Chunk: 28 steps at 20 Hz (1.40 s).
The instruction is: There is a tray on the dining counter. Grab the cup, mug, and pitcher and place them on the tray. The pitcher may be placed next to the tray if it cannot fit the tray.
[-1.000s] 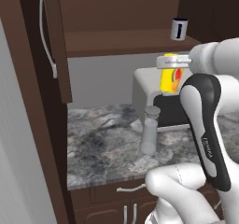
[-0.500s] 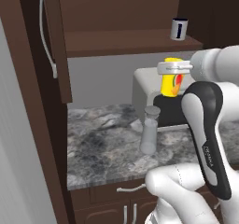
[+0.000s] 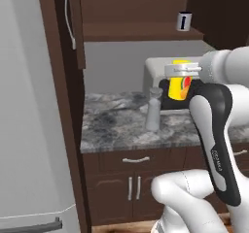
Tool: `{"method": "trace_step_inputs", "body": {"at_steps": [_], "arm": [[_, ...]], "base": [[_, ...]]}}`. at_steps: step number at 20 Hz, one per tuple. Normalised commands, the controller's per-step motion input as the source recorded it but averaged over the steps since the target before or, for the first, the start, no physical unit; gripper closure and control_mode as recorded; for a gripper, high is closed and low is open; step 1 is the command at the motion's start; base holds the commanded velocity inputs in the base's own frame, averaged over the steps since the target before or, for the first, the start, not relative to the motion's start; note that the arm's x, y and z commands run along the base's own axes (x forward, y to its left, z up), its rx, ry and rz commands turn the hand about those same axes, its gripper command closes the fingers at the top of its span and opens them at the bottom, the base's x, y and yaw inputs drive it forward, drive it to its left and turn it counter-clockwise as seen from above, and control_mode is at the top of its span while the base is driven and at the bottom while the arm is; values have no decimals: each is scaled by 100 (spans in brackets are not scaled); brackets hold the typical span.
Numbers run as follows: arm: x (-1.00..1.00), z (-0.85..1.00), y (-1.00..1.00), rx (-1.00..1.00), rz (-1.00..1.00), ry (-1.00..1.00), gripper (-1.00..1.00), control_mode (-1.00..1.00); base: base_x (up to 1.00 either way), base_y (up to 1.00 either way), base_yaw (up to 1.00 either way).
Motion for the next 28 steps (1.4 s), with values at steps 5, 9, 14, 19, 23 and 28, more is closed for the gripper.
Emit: {"method": "trace_step_inputs", "body": {"at_steps": [5,9,14,19,23,28], "arm": [[0,0,0,0,0,0,100,100],[0,0,0,0,0,0,100,100],[0,0,0,0,0,0,100,100],[0,0,0,0,0,0,100,100],[0,0,0,0,0,0,100,100],[0,0,0,0,0,0,100,100]], "base": [[-92,-13,47],[-92,-1,57],[-50,17,73],[-26,24,93],[-16,1,100],[-5,0,100]]}}
